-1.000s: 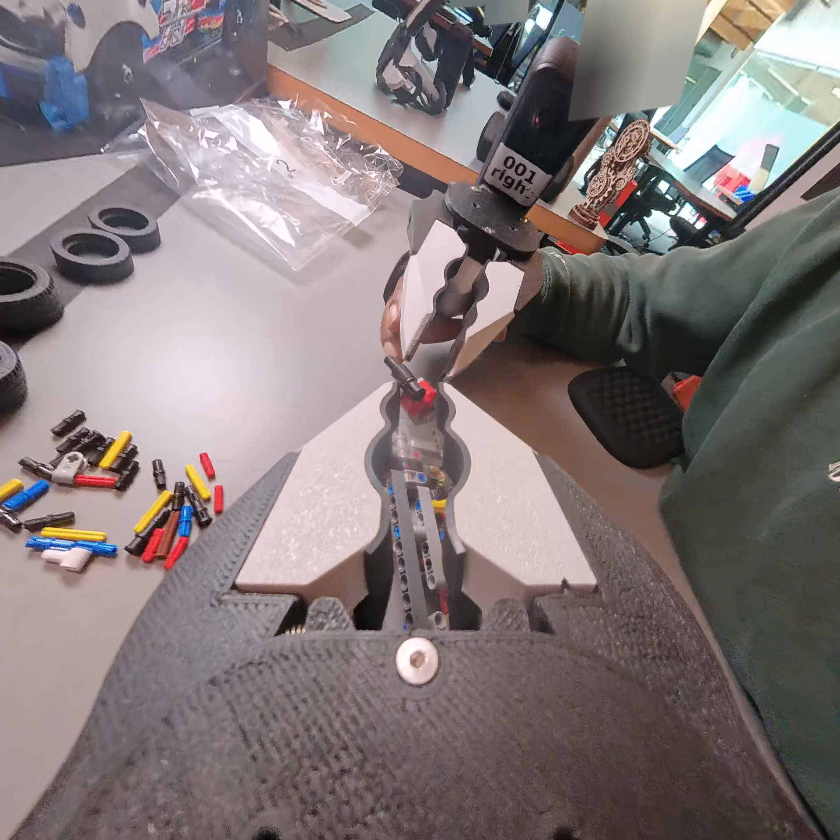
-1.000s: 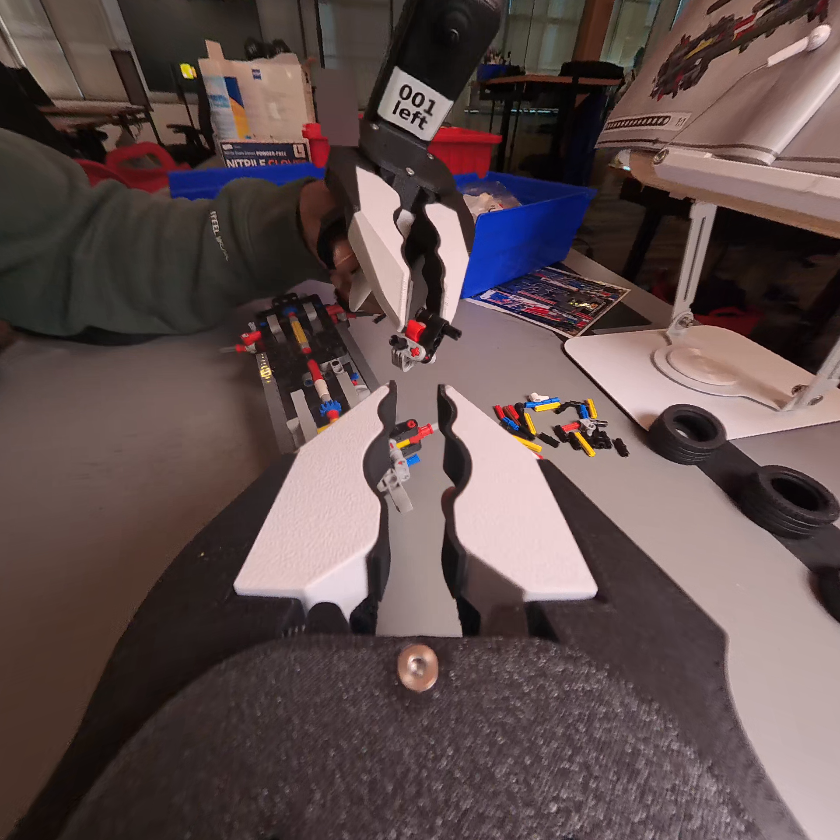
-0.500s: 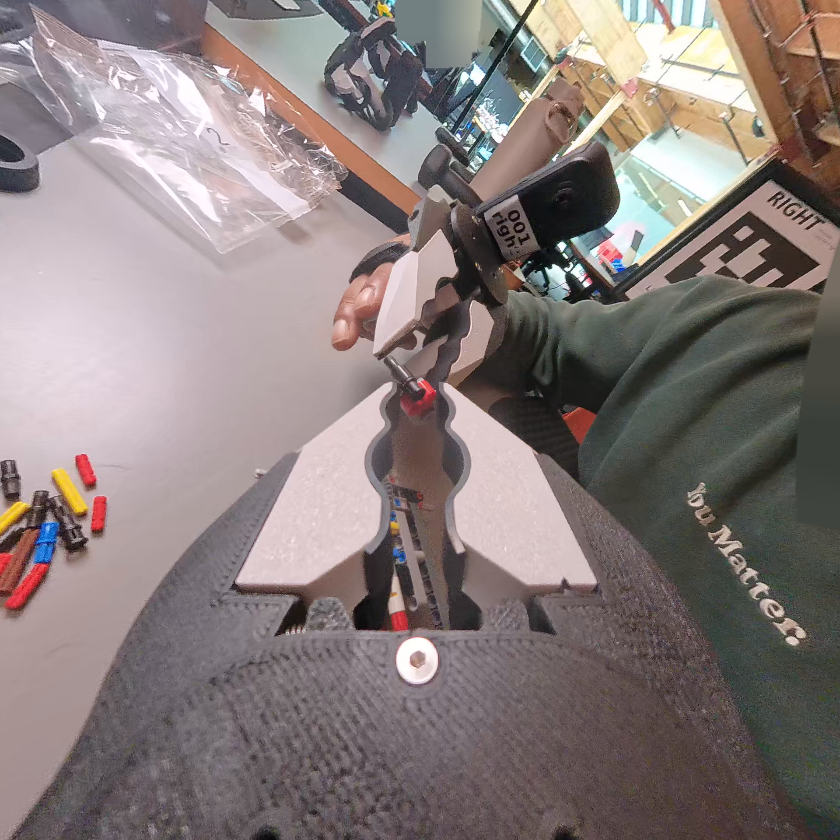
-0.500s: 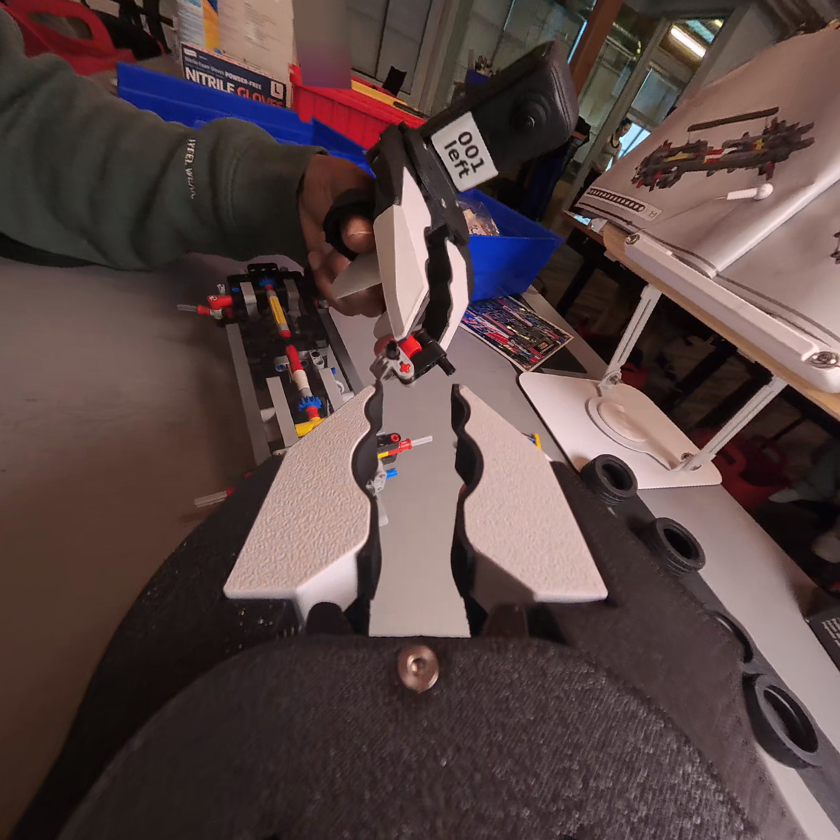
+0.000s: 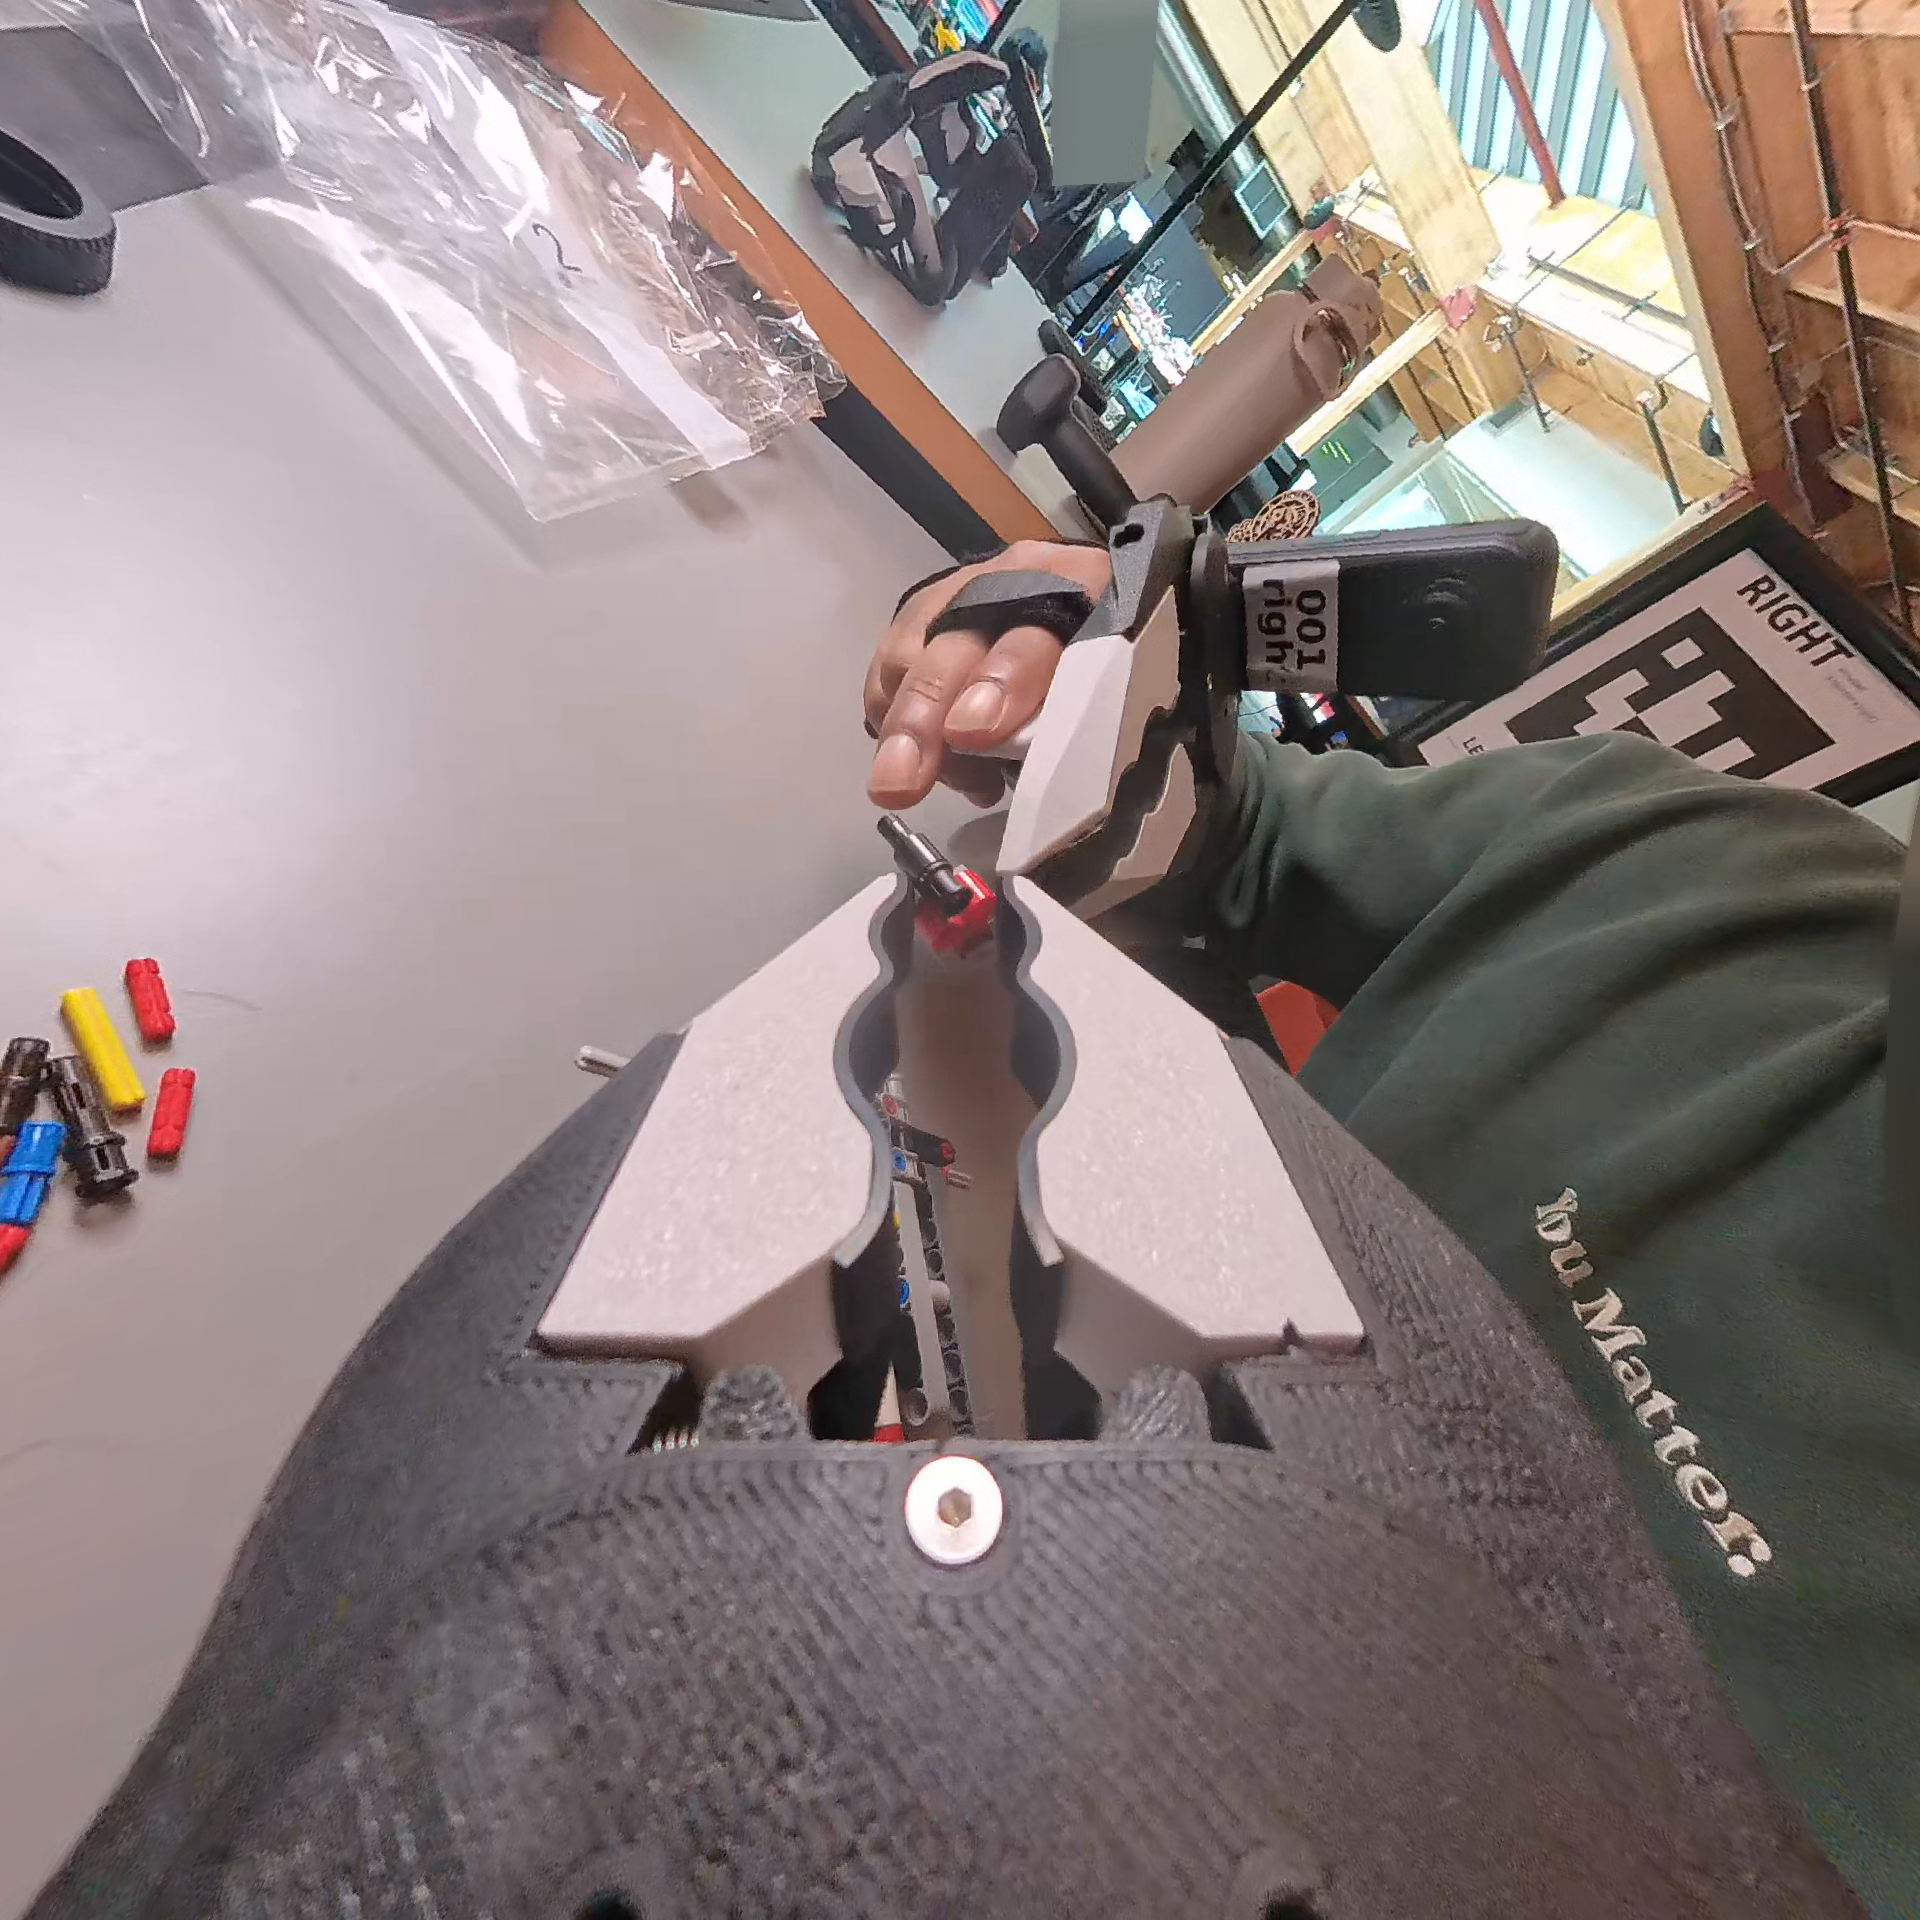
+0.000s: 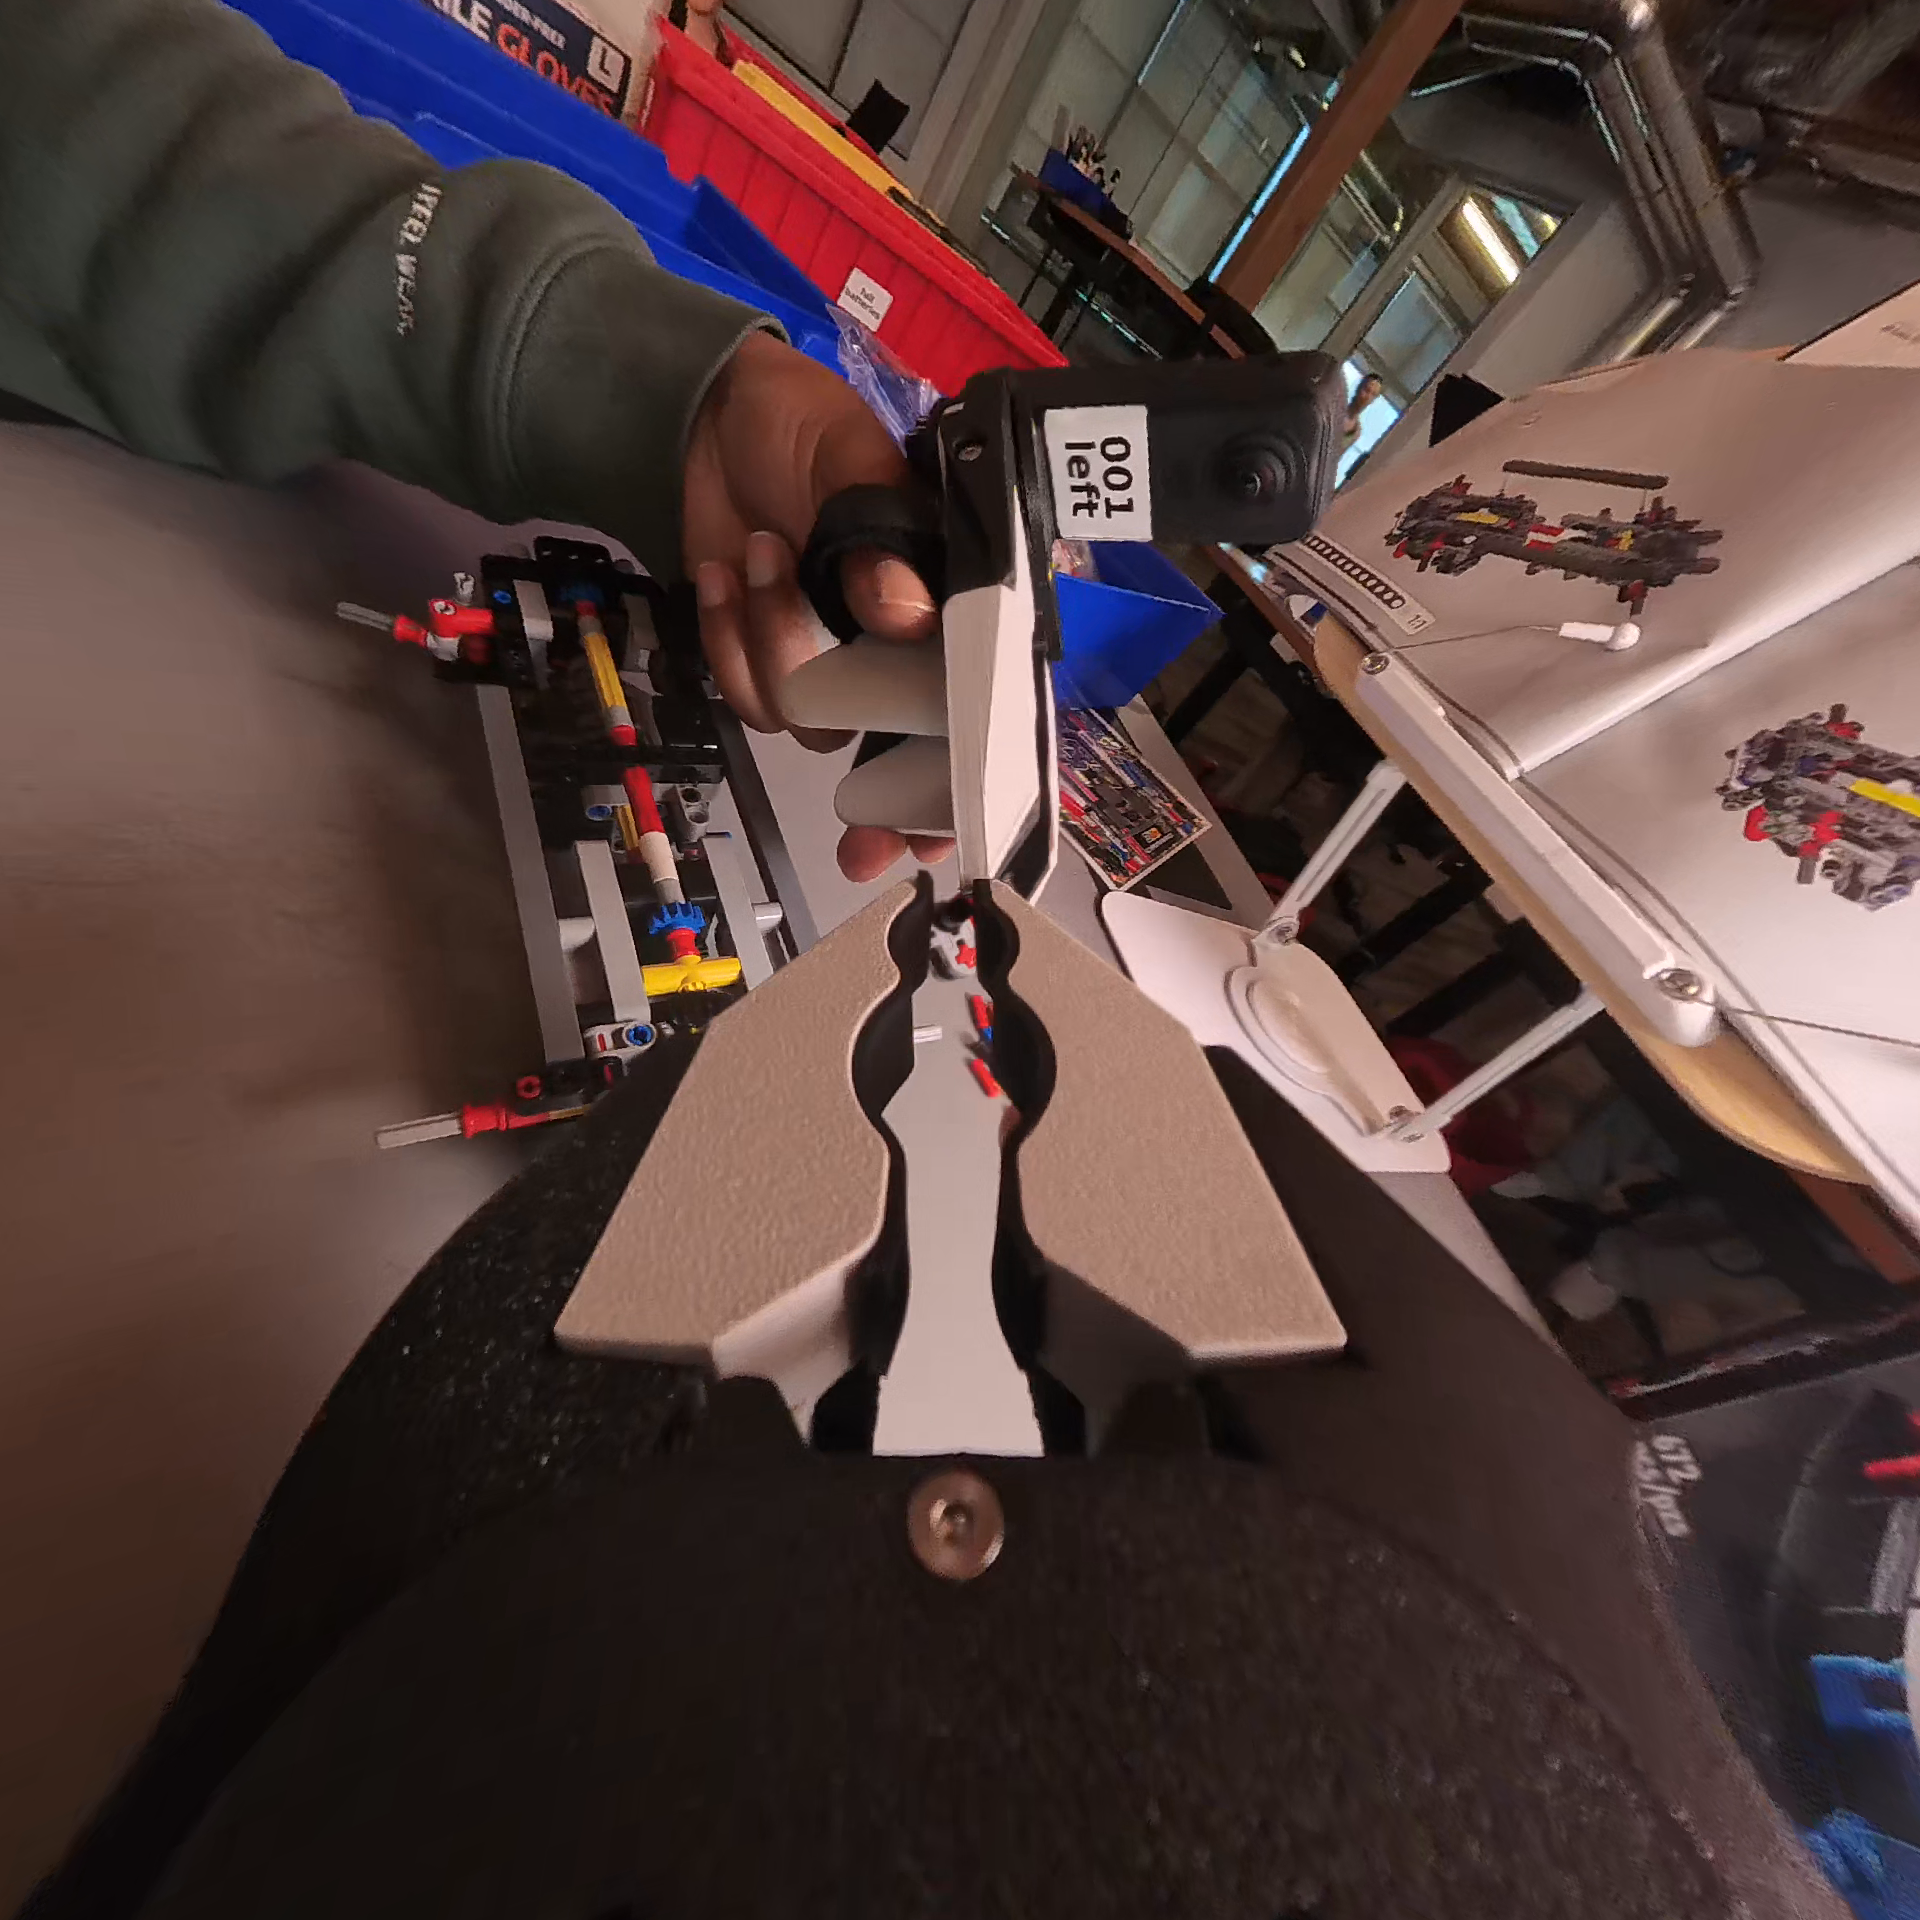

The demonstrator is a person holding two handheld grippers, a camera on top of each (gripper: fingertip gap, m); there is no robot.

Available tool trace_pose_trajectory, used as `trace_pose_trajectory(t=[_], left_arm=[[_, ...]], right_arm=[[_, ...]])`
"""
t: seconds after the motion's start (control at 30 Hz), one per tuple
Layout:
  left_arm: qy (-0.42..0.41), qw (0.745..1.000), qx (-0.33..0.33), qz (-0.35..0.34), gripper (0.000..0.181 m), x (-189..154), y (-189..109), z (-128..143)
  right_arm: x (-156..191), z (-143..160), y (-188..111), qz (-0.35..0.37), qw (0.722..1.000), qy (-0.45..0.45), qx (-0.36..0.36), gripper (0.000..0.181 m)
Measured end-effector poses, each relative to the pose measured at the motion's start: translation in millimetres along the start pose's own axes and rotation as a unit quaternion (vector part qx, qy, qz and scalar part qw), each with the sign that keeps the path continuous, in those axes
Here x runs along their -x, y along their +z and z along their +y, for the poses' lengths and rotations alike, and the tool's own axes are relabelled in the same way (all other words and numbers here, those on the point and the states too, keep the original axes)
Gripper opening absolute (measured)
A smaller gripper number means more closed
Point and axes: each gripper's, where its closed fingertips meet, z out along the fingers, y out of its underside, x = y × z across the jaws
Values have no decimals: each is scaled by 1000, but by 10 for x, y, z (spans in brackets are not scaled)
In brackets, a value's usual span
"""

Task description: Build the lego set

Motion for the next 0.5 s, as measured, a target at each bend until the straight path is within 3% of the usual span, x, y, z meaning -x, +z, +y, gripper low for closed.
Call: trace_pose_trajectory(t=[0.3, 0.5], left_arm=[[13, 1000, 8, 5, 14, -33, 21, 26], [122, 992, 5, -42, 24, -55, -20, -42]], right_arm=[[33, -3, -33, -59, 991, 114, -21, 1], [-55, -27, -89, -80, 974, 207, -52, 1]])
